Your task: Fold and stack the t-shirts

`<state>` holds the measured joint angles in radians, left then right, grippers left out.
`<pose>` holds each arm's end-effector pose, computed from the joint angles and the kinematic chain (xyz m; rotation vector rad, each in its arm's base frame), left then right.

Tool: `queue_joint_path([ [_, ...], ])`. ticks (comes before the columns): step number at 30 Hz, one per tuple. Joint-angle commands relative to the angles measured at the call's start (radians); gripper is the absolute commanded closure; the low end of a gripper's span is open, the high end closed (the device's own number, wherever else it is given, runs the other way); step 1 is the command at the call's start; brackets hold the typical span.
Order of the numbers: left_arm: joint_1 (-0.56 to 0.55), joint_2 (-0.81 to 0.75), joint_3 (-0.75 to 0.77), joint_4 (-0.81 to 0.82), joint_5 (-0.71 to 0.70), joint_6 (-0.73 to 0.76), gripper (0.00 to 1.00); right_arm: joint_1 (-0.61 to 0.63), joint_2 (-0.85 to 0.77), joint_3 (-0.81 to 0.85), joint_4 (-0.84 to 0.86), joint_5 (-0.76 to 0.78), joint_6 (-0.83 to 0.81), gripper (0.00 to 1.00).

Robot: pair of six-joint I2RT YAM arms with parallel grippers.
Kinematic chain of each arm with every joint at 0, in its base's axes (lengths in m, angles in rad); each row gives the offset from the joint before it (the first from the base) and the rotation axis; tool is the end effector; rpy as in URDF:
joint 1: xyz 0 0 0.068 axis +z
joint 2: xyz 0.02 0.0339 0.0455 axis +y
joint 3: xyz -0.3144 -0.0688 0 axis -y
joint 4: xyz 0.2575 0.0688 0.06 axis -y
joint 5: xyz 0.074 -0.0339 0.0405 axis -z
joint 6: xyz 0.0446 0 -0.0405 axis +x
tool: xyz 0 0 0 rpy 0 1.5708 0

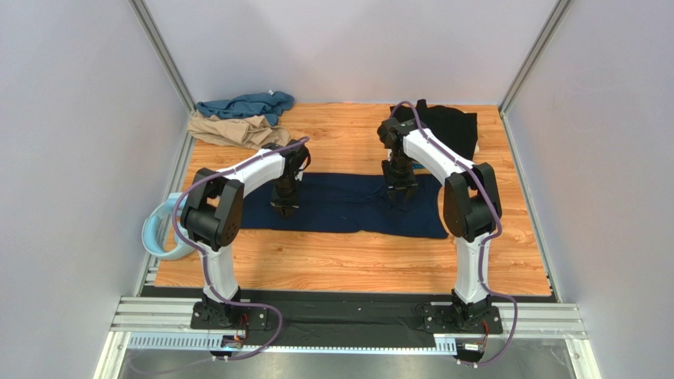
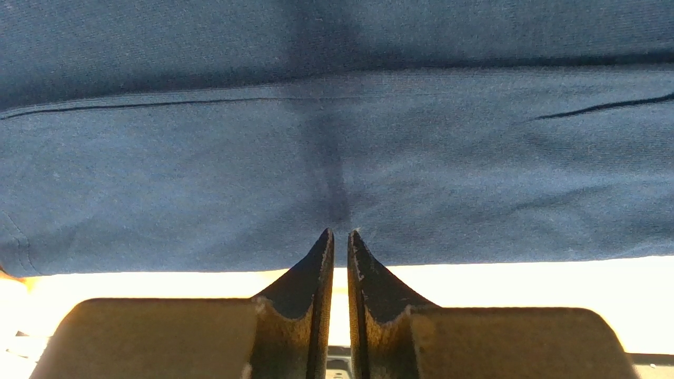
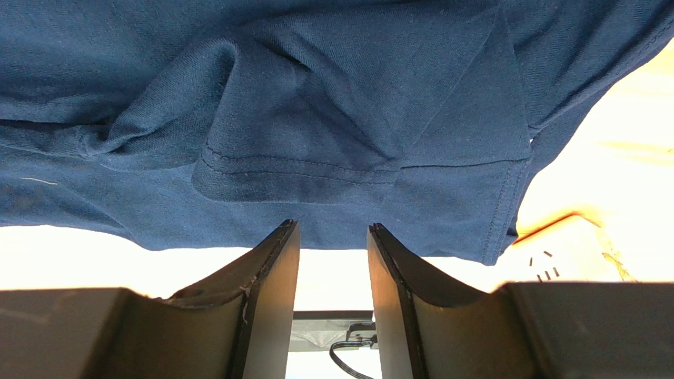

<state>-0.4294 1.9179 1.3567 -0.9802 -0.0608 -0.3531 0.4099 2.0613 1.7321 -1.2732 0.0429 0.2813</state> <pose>0.3470 -0.1559 0.2044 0.1165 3.0883 0.0696 0.3928 0.1686 0.2459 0.2019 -3.1188 0.0798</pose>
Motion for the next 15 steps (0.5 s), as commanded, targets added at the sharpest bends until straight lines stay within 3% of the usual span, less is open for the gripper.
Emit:
queue_joint_path([
  [1, 0.001, -0.017, 0.005, -0.008, -0.005, 0.013, 0.83, 0.0, 0.01, -0.015, 0.021, -0.005, -0.016, 0.58],
  [15, 0.001, -0.007, 0.005, -0.006, -0.004, 0.009, 0.83, 0.001, 0.054, -0.054, 0.063, -0.015, -0.011, 0.58],
])
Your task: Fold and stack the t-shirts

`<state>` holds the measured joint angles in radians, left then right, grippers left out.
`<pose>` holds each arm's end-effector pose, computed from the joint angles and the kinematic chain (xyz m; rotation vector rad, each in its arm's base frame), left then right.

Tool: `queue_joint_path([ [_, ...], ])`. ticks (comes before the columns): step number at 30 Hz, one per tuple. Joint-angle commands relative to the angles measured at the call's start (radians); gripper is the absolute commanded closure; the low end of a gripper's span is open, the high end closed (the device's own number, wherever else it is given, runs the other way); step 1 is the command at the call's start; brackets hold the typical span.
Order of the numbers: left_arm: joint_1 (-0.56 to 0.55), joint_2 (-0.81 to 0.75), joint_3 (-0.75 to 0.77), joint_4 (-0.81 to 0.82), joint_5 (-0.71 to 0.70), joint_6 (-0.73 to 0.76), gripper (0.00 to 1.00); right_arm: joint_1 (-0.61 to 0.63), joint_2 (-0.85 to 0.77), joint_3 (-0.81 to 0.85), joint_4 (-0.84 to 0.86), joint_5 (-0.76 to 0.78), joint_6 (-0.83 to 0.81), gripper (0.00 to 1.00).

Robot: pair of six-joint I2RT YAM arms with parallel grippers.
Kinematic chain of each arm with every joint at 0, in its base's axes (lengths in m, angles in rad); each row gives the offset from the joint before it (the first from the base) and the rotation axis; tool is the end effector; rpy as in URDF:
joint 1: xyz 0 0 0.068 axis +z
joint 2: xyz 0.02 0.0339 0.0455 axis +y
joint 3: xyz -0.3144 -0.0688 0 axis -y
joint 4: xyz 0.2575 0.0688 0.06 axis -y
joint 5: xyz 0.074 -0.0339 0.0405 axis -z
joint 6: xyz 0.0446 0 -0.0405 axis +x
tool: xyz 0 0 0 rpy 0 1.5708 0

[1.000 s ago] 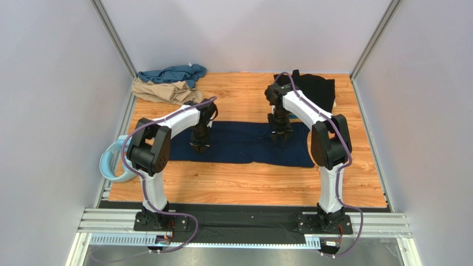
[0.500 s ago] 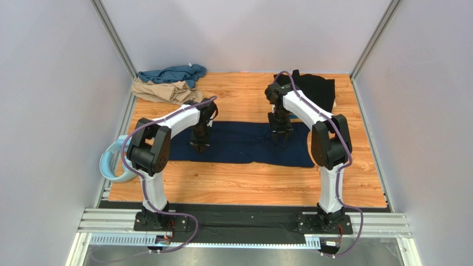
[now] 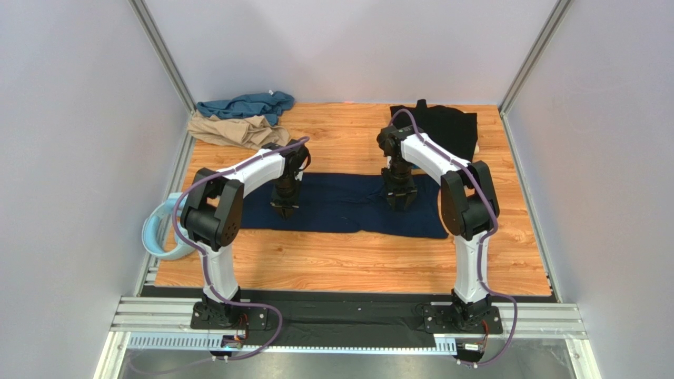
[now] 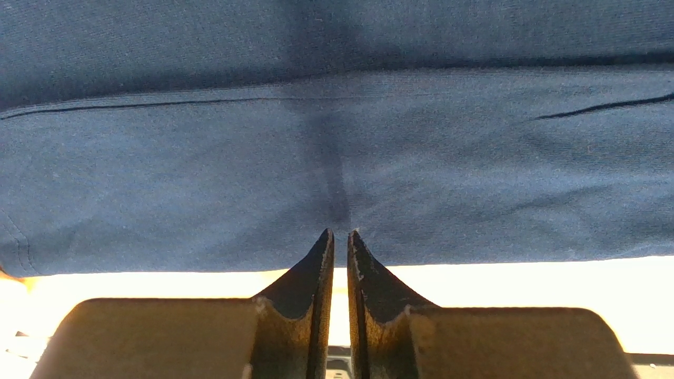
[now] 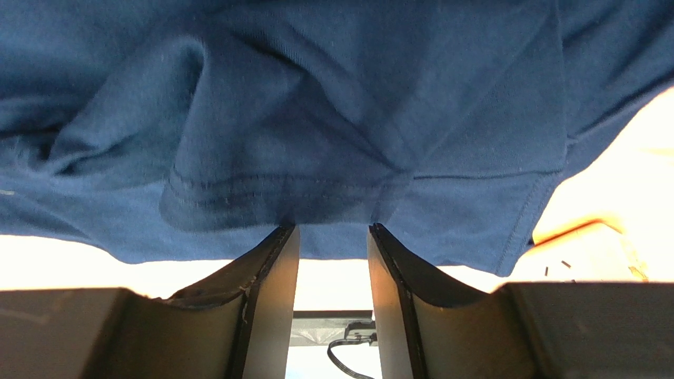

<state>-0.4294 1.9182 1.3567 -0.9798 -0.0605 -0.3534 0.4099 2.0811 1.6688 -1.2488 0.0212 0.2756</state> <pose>0.3470 -0.1559 0.2043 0.1160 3.0883 0.0691 0.3882 0.1676 0.2215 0.2070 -3.0557 0.0771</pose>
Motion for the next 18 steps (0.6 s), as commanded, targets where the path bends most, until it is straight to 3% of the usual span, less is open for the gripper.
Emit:
queue_joint_path([
  [1, 0.001, -0.007, 0.007, -0.007, -0.004, 0.008, 0.83, 0.001, 0.046, 0.014, 0.041, 0.022, -0.006, 0.59],
  [4, 0.001, -0.008, 0.009, -0.01, -0.007, 0.011, 0.83, 0.001, 0.06, 0.04, 0.051, 0.057, -0.01, 0.64],
  [9, 0.001, -0.007, 0.012, -0.011, -0.009, 0.013, 0.83, 0.001, 0.083, 0.089, 0.048, 0.1, -0.015, 0.84],
  [16, 0.001, 0.004, 0.019, -0.011, -0.002, 0.013, 0.83, 0.001, 0.031, 0.101, 0.043, 0.177, -0.01, 1.0],
  [18, 0.001, 0.01, 0.025, -0.013, 0.001, 0.014, 0.83, 0.001, 0.017, 0.094, 0.049, 0.18, -0.012, 1.0],
])
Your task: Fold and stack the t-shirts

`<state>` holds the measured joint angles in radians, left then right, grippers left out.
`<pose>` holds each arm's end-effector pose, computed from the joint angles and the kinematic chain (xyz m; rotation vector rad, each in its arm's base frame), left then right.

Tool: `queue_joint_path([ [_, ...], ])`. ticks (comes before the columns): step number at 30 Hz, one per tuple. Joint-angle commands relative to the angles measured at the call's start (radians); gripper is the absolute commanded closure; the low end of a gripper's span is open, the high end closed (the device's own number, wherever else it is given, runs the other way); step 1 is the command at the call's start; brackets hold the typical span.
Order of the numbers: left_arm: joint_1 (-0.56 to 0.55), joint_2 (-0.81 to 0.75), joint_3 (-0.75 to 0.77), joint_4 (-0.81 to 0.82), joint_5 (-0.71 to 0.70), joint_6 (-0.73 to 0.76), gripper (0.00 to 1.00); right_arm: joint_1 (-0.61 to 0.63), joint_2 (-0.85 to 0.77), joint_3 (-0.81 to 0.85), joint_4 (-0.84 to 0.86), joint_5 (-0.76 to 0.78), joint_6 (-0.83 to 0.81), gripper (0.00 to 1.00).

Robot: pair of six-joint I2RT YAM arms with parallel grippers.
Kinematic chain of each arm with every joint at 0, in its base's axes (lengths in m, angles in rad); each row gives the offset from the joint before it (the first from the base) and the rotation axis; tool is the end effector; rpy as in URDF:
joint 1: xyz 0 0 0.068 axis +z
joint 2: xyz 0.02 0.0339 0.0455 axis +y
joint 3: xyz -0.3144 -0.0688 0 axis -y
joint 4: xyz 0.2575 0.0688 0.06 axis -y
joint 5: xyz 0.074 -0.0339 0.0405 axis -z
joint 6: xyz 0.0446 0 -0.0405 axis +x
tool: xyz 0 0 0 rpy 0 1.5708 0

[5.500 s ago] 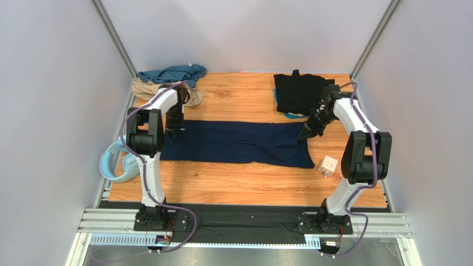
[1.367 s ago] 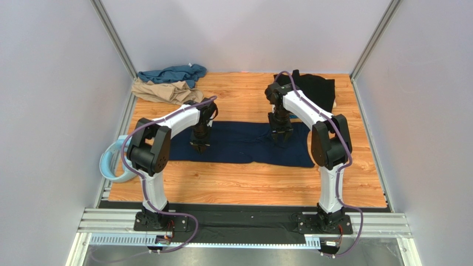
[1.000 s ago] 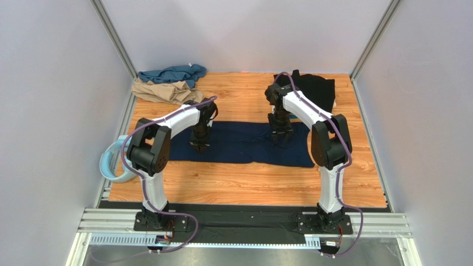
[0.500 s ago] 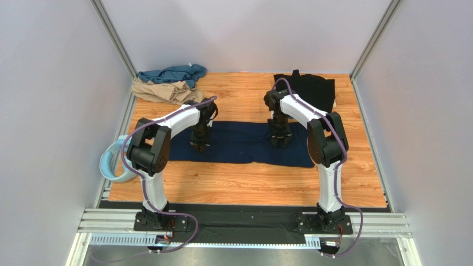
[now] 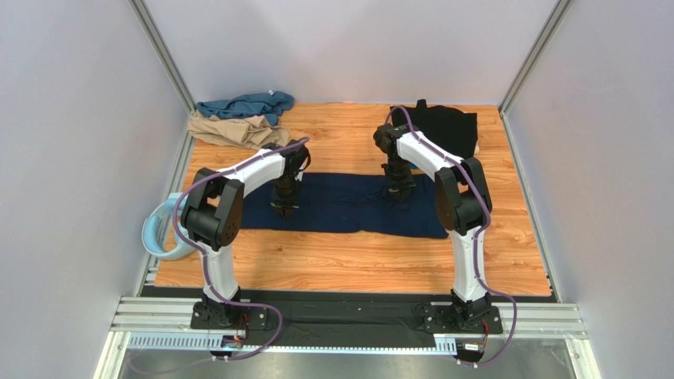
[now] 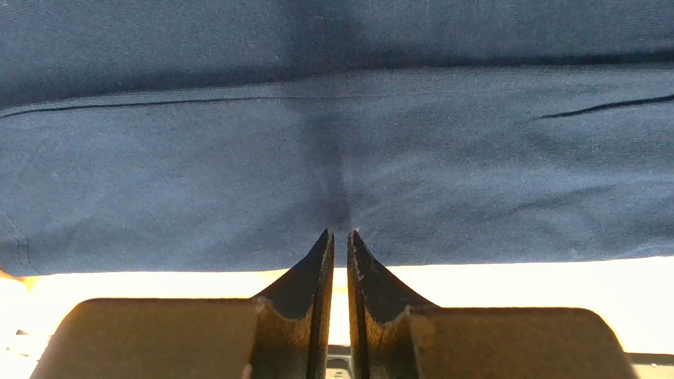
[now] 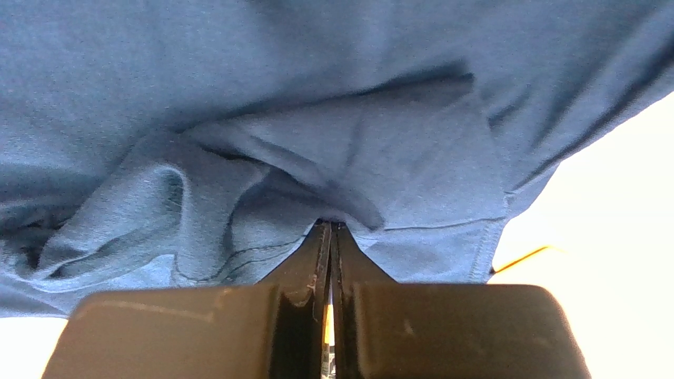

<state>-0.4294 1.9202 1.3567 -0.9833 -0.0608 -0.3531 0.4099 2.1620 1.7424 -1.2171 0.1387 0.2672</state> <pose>0.3468 -0.1558 0.2036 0.1169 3.0932 0.0729 0.4125 0.1725 0.2065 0.2293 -3.1080 0.2383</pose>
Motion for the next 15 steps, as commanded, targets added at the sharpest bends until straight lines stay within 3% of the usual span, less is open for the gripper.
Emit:
queue_joint_path([
  [1, 0.001, 0.013, 0.027, -0.011, 0.004, 0.013, 0.83, 0.001, -0.067, 0.014, 0.019, 0.058, -0.003, 1.0],
  [11, 0.001, 0.019, 0.044, -0.015, 0.003, 0.022, 0.83, 0.0, -0.067, 0.005, 0.011, 0.064, -0.005, 0.99],
  [13, 0.001, 0.017, 0.038, -0.017, 0.001, 0.022, 0.83, -0.003, -0.077, -0.021, 0.004, 0.071, -0.002, 0.79],
  [15, 0.001, 0.019, 0.033, -0.015, 0.003, 0.02, 0.83, -0.006, -0.09, -0.043, 0.017, 0.064, 0.006, 0.71],
])
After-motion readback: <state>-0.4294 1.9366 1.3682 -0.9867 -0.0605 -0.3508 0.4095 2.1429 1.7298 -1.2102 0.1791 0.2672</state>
